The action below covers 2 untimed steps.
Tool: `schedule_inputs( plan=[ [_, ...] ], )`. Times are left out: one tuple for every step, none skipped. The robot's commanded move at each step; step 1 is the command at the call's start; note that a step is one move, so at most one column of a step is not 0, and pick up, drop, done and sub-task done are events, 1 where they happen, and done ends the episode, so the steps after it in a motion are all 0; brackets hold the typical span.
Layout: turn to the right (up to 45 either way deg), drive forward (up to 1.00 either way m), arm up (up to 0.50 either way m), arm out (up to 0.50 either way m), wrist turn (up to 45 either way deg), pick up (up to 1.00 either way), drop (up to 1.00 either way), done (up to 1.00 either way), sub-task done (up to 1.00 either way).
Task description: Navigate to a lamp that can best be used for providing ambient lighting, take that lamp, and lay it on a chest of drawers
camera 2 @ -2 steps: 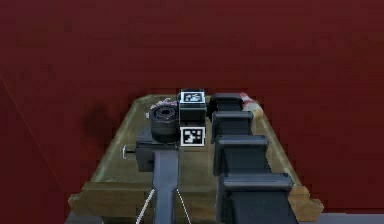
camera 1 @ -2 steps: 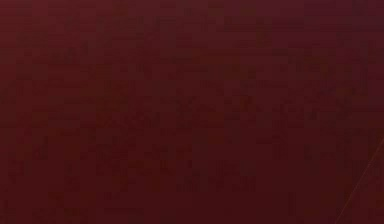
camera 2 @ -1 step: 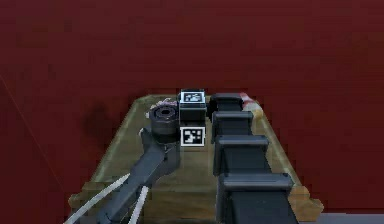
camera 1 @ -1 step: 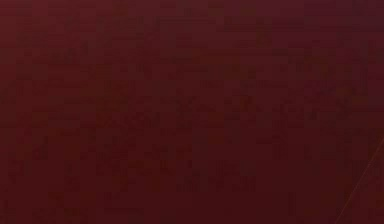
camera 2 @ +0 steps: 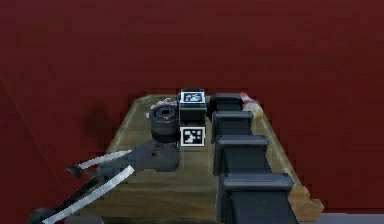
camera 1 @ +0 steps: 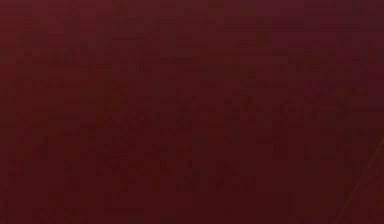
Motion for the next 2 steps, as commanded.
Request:
schedule_inputs(
  plan=[
    [0.0,0.00,0.00,0.00,45.0,0.00,0.00,0.00,0.00],
    [0.0,0.00,0.00,0.00,45.0,0.00,0.00,0.00,0.00]
  ],
)
